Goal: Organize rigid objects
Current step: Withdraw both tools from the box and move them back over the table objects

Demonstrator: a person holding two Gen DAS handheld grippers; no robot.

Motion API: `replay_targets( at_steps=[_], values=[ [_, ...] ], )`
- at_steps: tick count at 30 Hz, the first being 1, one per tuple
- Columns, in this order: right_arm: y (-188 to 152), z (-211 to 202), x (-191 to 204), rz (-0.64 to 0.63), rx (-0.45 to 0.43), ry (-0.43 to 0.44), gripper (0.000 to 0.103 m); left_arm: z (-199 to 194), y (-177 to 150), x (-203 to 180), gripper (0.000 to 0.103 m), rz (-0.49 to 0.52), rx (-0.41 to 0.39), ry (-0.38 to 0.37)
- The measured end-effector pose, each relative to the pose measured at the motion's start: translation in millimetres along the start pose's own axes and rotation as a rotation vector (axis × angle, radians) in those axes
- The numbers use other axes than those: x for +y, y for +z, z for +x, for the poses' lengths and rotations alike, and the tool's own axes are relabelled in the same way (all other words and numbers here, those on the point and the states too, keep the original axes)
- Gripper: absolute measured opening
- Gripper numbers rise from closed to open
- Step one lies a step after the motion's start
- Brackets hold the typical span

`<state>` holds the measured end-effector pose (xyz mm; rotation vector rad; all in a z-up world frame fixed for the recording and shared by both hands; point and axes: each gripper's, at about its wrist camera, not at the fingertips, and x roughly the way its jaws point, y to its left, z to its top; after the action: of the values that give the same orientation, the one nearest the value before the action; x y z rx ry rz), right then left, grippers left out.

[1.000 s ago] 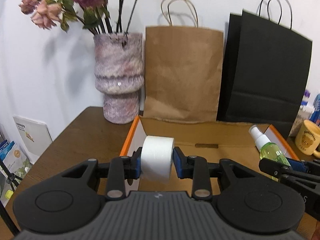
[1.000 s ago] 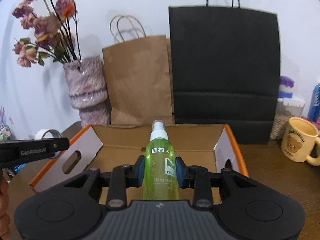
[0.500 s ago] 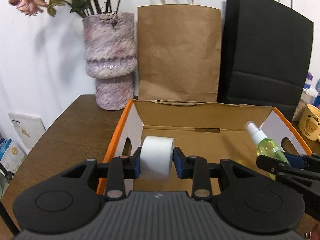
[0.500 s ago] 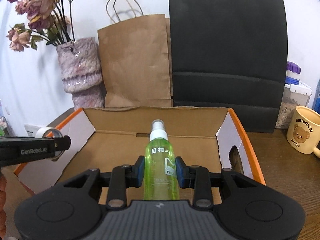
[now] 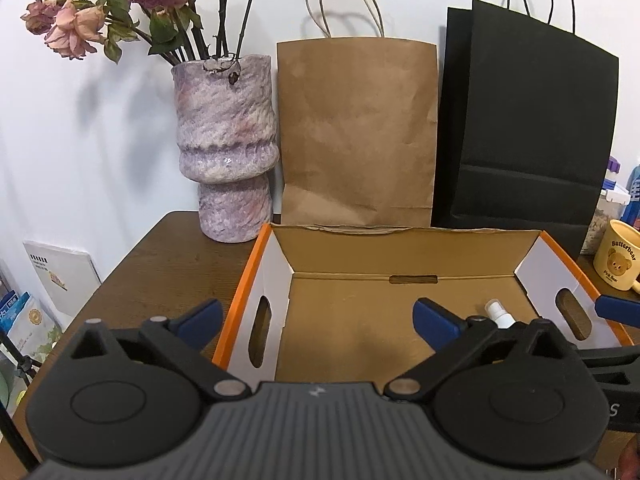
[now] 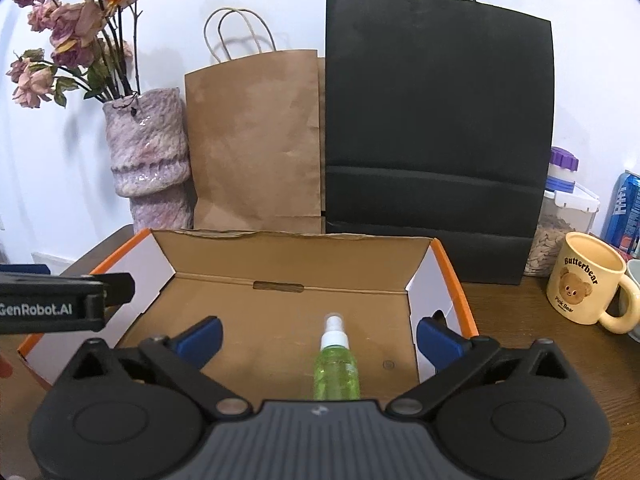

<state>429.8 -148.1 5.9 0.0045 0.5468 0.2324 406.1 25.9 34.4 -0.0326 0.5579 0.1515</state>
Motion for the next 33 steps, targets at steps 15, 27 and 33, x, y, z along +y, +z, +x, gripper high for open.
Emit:
replay_targets(
  at_steps=[15,27,33],
  values=[
    [0.6,-33.1,1.2,-0.029,-0.041,0.001,0.103,-38.2,1.7,3.0,0.103,-0.032,-0.065,-0.008],
    [-12.8,-82.7,-2.5,-0.050,-0.090,0.000,0.103,-89.2,-16.9,8.4,0.103,-0.039,-0.115,-0.045],
    [-26.3,-112.3,-1.5,-0.072,-0.105,0.001,0.103,-112.7,-31.2,10.0,0.103,-0.030,-0.112,-0.047]
  ],
)
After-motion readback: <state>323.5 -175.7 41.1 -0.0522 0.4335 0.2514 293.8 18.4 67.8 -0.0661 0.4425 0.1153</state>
